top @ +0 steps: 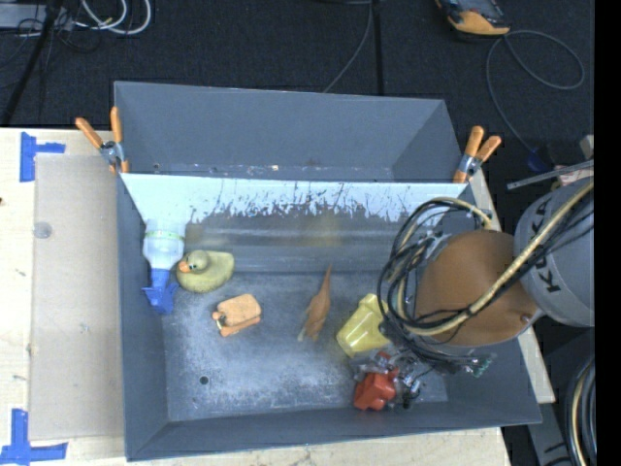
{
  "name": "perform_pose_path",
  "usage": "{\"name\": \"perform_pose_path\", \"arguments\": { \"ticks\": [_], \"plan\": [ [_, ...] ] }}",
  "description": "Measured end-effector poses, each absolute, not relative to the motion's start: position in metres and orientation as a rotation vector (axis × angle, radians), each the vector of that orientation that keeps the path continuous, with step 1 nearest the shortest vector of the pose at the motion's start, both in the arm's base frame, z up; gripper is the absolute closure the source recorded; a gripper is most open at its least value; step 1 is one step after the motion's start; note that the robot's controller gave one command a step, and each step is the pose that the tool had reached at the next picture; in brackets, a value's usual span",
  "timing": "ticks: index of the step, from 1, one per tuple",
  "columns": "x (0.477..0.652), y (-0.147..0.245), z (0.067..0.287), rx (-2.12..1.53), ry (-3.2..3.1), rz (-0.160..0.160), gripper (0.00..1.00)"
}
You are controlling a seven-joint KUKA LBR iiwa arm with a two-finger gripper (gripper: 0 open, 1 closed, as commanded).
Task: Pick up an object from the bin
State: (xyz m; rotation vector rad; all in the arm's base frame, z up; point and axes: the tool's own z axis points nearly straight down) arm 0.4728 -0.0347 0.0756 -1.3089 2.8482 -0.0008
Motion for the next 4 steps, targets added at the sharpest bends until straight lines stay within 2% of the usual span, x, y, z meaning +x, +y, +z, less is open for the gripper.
{"name": "perform_pose_path", "arguments": {
  "ticks": [1,4],
  "plan": [
    [0.471,-0.034,0.094,-1.310,2.855,0.004,1.00],
    [0.472,-0.034,0.121,-1.306,2.854,0.003,1.00]
  ]
}}
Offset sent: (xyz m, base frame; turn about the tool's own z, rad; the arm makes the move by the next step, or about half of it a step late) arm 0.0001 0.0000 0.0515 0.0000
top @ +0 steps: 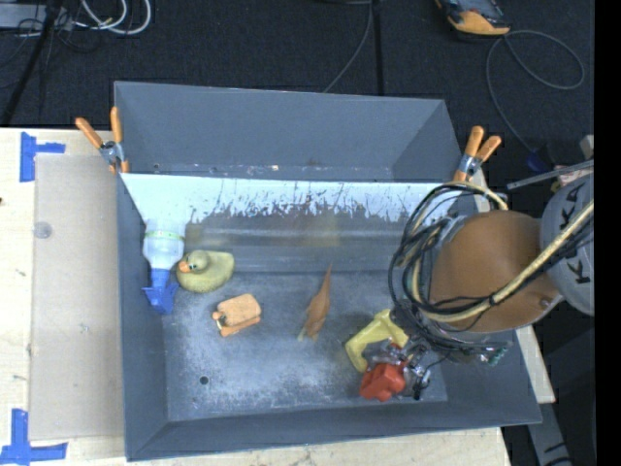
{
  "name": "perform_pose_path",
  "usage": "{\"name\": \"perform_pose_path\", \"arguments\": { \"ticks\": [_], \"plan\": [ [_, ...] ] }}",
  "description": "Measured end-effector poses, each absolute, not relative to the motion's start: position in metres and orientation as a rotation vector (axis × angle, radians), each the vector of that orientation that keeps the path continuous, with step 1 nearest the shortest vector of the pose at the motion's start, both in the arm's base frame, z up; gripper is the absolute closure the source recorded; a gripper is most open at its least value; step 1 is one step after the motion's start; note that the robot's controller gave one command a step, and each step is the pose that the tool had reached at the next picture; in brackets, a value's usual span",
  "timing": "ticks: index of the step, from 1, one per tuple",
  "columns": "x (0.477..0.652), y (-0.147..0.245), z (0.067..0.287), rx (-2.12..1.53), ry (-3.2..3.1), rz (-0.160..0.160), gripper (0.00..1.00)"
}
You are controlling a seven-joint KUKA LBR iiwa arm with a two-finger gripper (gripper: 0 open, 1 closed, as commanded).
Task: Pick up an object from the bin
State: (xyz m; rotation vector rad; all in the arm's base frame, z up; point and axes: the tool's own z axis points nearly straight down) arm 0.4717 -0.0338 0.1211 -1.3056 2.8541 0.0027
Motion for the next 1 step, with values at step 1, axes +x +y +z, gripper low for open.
{"name": "perform_pose_path", "arguments": {
  "ticks": [1],
  "plan": [
    [0.4719,-0.0338,0.1296,-1.305,2.854,0.002,1.00]
  ]
}}
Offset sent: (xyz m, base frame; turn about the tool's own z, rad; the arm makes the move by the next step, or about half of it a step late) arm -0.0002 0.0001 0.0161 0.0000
